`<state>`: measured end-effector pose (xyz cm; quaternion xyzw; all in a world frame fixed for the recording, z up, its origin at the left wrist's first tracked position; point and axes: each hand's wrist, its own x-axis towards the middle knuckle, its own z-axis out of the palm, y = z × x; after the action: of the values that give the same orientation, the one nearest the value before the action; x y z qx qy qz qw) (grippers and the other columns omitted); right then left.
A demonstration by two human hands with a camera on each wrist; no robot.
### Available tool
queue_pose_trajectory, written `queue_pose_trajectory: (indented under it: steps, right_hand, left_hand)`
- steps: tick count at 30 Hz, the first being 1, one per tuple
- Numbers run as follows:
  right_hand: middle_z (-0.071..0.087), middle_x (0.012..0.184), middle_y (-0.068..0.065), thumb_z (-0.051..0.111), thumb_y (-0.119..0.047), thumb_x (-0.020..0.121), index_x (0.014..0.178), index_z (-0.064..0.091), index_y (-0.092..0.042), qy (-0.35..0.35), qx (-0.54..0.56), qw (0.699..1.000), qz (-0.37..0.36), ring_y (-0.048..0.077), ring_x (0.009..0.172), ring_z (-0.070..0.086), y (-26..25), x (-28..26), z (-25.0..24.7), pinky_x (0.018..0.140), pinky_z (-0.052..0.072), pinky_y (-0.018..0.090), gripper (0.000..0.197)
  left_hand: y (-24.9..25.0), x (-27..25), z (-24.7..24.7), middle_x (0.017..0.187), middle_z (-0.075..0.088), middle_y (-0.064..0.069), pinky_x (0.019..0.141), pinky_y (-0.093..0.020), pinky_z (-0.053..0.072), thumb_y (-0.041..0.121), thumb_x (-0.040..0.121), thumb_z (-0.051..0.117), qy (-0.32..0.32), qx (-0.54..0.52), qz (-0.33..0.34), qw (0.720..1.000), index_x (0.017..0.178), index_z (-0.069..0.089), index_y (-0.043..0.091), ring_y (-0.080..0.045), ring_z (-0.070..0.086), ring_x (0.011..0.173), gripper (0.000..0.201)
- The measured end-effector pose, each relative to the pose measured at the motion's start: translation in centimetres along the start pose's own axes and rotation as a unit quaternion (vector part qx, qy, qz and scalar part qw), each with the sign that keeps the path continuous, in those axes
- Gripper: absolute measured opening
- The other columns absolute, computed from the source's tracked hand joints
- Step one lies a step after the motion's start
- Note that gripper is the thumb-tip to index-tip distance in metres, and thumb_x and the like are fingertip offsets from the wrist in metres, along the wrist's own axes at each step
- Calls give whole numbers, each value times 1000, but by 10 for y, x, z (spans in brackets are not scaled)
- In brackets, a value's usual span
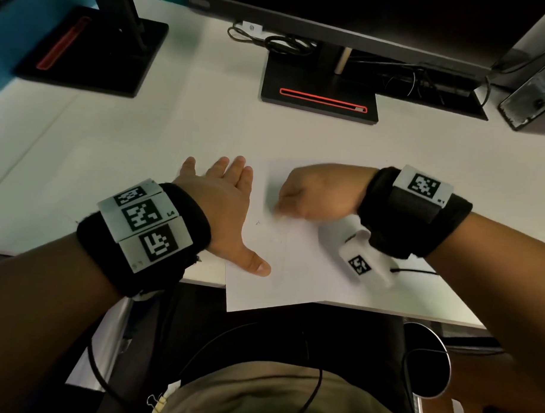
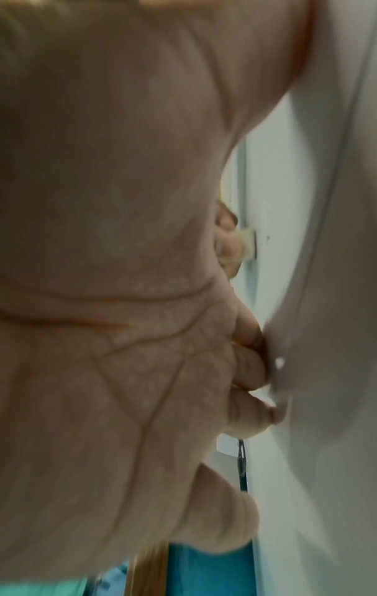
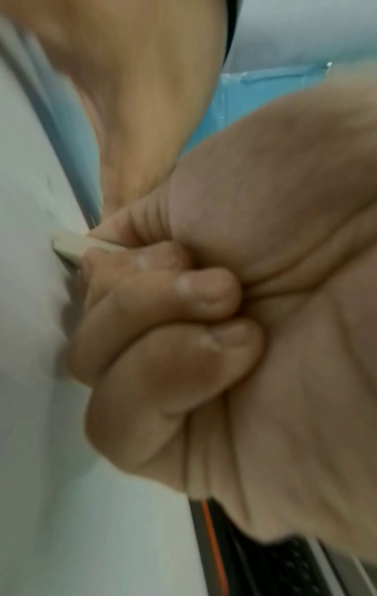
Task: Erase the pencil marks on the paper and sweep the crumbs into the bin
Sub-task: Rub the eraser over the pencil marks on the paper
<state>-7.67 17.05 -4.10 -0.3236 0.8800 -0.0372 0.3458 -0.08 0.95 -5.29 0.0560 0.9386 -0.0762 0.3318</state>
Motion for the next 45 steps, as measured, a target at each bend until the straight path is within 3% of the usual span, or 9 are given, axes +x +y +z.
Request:
queue_pose_trajectory:
  steps: [6,10,15,19,24,28,32,41,45]
  right_hand:
    - [54,68,-1,47,-36,105,68,52,-16,-18,-44,998,-31,19,65,50,-9,-5,8,65,44,32,43]
    - [50,66,4,50,-38,102,65,49,-14,22,-37,999,9,24,65,47,5,-5,-6,64,42,34,44]
    - [52,64,2,50,-33,101,67,50,-11,7,-107,992,-62,18,60,46,-20,-16,15,57,34,30,41]
    - [46,64,2,51,-34,100,65,44,-13,39,-96,994,-18,21,64,42,-7,-11,-4,57,33,33,42]
    - [45,61,0,53,-30,100,67,47,-12,-6,-84,993,-84,15,57,39,-19,-20,16,56,34,28,38]
    - [50,68,4,52,-34,100,68,48,-11,34,-85,995,-42,19,63,43,-6,-16,1,61,36,34,40]
    - [47,60,-2,54,-31,99,65,48,-14,-2,-91,992,-88,12,57,42,-13,-22,18,58,34,27,39]
    - [46,58,-2,55,-32,99,66,48,-14,-4,-63,994,-86,13,56,41,-5,-29,21,59,37,30,38]
    - [50,66,1,53,-33,100,68,48,-11,37,-60,997,-42,17,60,42,9,-27,7,65,38,34,39]
  left_hand:
    - [0,1,0,160,-30,-8,118,-60,-2,102,47,44,4,0,0,1000,151,-25,9,-25,-17,150,155]
    - [0,0,-2,159,-31,-8,118,-61,-2,102,47,44,-2,0,-2,1000,151,-26,9,-26,-18,150,156]
    - [0,2,0,160,-29,-8,118,-60,-2,102,47,44,0,3,-2,1000,151,-25,9,-26,-17,150,155]
    - [1,0,-2,160,-30,-9,118,-61,-2,101,48,44,-6,5,-5,1000,151,-25,9,-27,-17,150,155]
    - [1,1,0,160,-28,-9,118,-60,-1,102,47,43,4,11,-3,1000,152,-24,8,-26,-15,150,156]
    - [2,0,-2,160,-30,-9,118,-61,-3,101,49,44,-5,8,-5,1000,151,-25,8,-27,-17,150,155]
    - [1,1,0,160,-28,-9,118,-60,-2,101,47,44,3,6,-4,1000,152,-24,8,-26,-16,150,156]
    - [4,2,-4,161,-25,-12,117,-62,1,102,48,44,6,6,-12,1000,152,-22,6,-29,-13,150,156]
    - [4,2,-4,160,-27,-12,117,-62,1,102,48,43,3,4,-13,1000,152,-23,6,-29,-14,150,156]
